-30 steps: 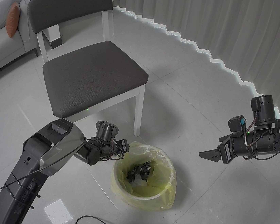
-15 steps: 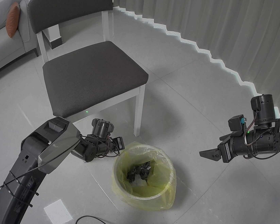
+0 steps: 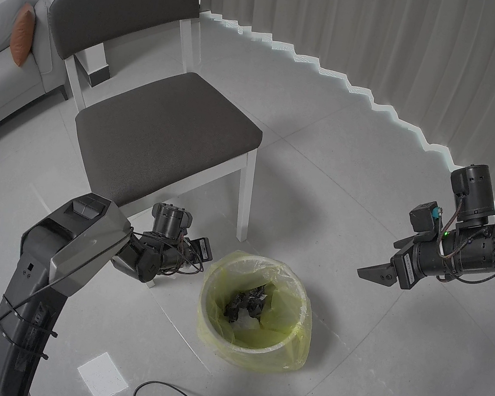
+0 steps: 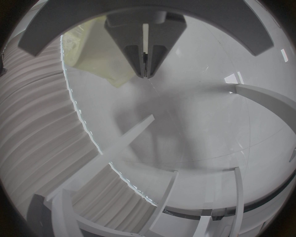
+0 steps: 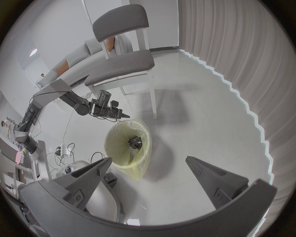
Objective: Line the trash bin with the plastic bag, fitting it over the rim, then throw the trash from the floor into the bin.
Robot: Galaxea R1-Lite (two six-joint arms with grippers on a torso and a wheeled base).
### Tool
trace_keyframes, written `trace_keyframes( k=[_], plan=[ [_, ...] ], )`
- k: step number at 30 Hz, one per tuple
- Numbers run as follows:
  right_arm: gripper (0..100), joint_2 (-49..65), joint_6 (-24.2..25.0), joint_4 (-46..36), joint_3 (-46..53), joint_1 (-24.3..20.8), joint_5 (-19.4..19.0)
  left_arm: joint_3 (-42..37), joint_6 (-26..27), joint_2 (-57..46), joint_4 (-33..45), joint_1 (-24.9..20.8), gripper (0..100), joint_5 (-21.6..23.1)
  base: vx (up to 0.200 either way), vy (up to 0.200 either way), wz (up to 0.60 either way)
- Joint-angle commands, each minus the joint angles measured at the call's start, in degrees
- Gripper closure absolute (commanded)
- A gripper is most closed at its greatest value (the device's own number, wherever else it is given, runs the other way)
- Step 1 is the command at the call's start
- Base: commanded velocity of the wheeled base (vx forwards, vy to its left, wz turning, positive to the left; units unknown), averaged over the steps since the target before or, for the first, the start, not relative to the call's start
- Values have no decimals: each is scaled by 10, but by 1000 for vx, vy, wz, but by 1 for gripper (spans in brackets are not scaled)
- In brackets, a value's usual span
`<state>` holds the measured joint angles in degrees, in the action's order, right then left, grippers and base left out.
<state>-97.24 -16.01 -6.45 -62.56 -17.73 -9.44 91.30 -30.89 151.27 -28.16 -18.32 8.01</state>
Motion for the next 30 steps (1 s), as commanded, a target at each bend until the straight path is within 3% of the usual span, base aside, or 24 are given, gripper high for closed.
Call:
trace_keyframes(
  k=[1, 5, 6, 9, 16, 21, 30],
  plan=[
    [0, 50, 5, -13, 15, -3, 9, -88, 22, -92, -34, -11, 100, -1, 0, 0, 0],
    [0, 84, 6, -15, 31, 1, 11, -160, 40, -145, -72, -22, 100, -1, 0, 0, 0],
    [0, 108, 8, -14, 44, 7, 26, -213, 58, -186, -103, -33, 100, 2, 0, 0, 0],
    [0, 133, 16, -12, 65, 17, 57, -271, 80, -237, -134, -44, 100, 8, 0, 0, 0],
    [0, 248, 99, -8, 141, 45, 87, -394, 124, -372, -191, -55, 100, 8, 0, 0, 0],
    [0, 337, 103, -7, 197, 48, 116, -454, 138, -468, -205, -49, 100, 9, 0, 0, 0],
    [0, 475, 92, -13, 270, 81, 117, -532, 142, -622, -195, -38, 100, 9, 0, 0, 0]
  ],
)
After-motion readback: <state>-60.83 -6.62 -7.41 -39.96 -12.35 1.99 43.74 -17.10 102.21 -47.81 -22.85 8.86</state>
